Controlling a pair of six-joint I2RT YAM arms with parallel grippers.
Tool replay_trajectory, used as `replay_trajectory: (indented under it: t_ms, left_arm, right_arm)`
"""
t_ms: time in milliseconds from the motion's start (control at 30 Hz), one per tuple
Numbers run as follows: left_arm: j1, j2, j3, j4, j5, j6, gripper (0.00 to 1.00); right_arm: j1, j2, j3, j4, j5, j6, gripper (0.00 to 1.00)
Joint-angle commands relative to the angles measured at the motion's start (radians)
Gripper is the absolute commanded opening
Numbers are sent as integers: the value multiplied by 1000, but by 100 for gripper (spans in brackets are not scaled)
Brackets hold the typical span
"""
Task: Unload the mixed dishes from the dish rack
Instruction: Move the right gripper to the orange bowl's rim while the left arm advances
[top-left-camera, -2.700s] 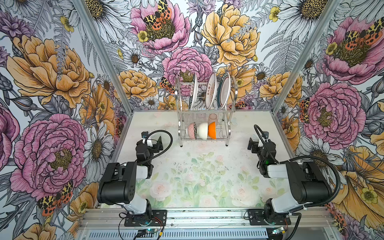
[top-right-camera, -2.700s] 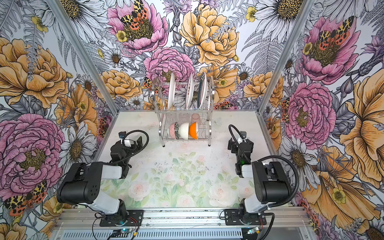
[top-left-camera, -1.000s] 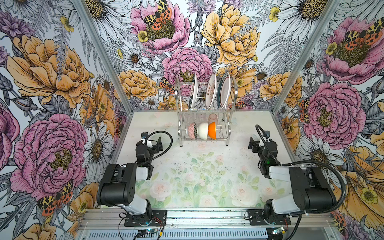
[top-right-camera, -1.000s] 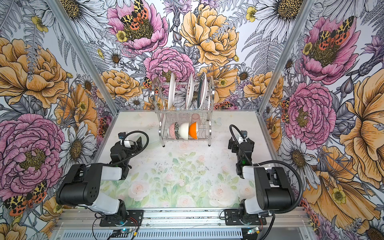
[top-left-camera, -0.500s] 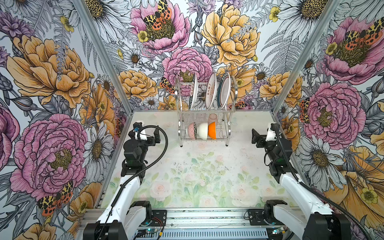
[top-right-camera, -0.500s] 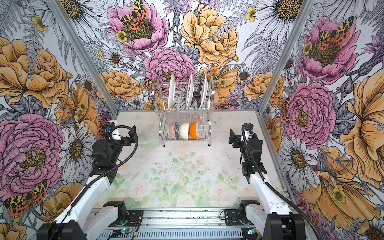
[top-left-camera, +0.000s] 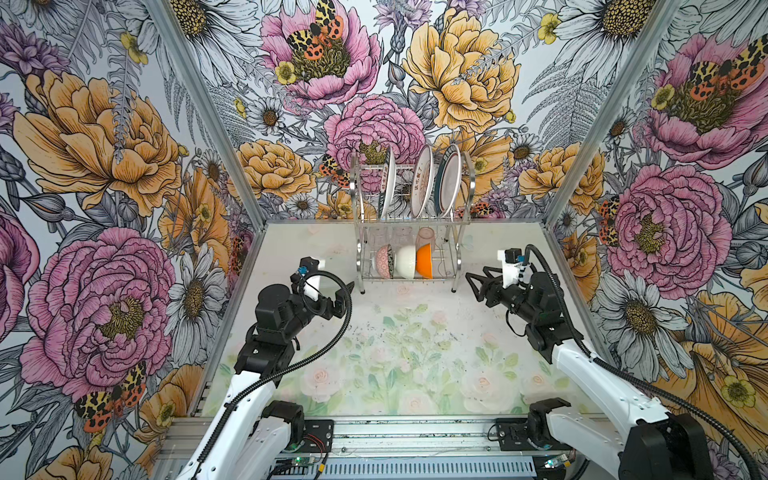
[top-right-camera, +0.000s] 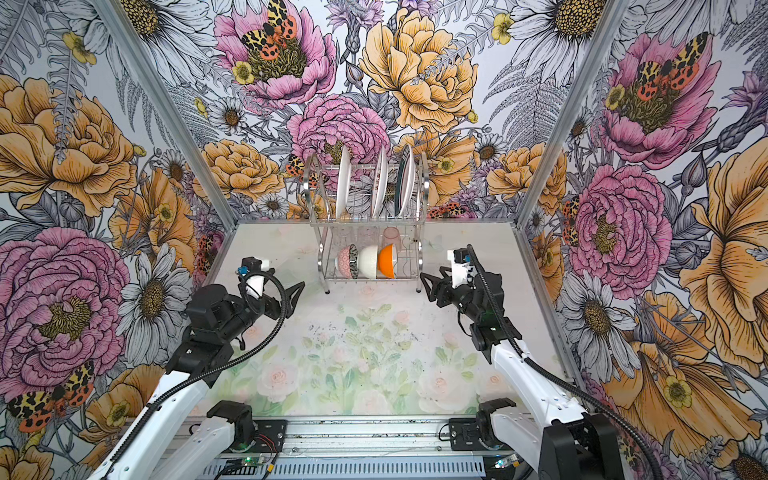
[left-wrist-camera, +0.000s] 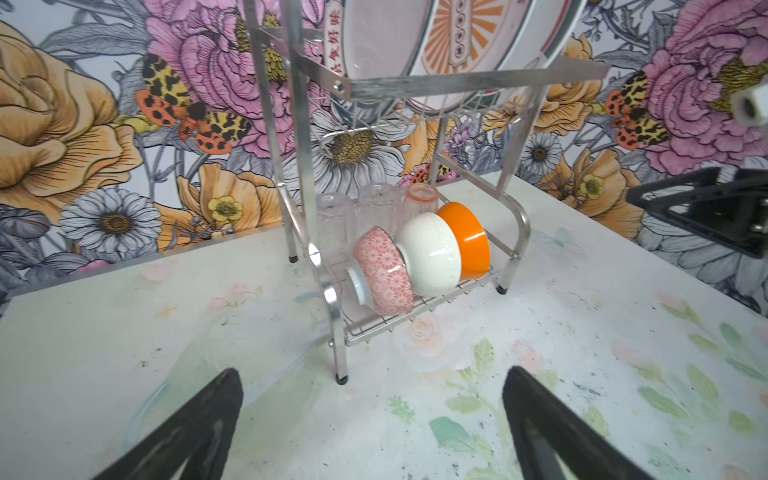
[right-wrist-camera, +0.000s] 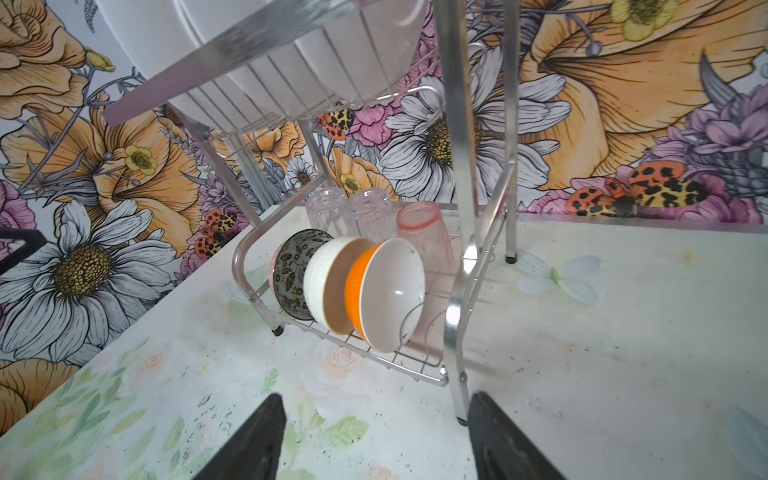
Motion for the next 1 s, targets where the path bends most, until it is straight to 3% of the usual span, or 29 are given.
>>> replay_trajectory:
  t_ms: [0,233,467,967]
  left_arm:
    - [-56,24,-27,-18,-33,12,99]
    - [-98,87,-76,125,-45,-35,99]
    - [-133,170,-65,161,-32,-35,99]
    - [-170,230,-89,201,-33,-41,99]
  right_arm:
    - [42,53,30,78,-7,39,66]
    - [118,209,54,205,39,50,57]
    - [135,381,160,258,20,53,50]
    - [163,627,265,391,40,93,46]
